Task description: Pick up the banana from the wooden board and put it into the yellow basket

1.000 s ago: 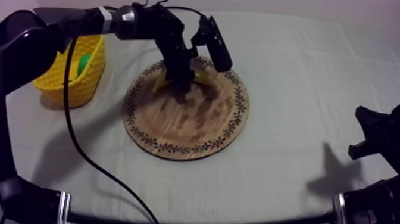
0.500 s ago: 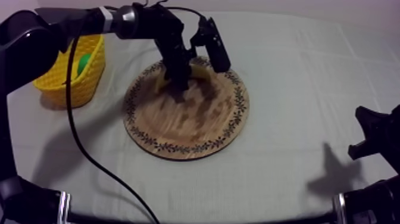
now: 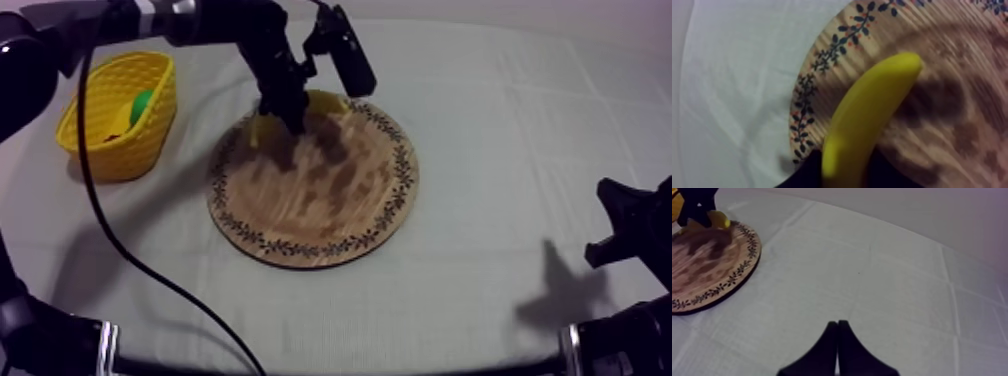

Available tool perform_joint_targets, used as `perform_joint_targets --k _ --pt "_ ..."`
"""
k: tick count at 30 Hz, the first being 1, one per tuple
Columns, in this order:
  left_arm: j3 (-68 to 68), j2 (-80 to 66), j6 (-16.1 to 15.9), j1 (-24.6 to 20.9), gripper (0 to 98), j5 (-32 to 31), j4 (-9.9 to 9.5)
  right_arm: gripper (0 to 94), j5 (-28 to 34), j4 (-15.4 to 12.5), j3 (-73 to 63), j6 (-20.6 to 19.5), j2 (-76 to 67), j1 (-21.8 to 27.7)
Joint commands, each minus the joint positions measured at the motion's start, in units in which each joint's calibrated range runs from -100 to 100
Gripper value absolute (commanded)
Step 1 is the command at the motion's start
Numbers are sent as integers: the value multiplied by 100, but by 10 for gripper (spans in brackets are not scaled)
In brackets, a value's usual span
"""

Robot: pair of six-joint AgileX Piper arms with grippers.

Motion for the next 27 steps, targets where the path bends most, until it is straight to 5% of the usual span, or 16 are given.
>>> perform_joint_targets --k 1,12,27 --pt "122 -305 10 -29 288 28 27 3 2 0 -3 0 0 0" --pt "842 -1989 -203 -397 285 750 401 3 2 0 -3 0 0 0" --pt "1729 -4327 -79 -963 245 1816 477 3 2 0 -3 0 0 0"
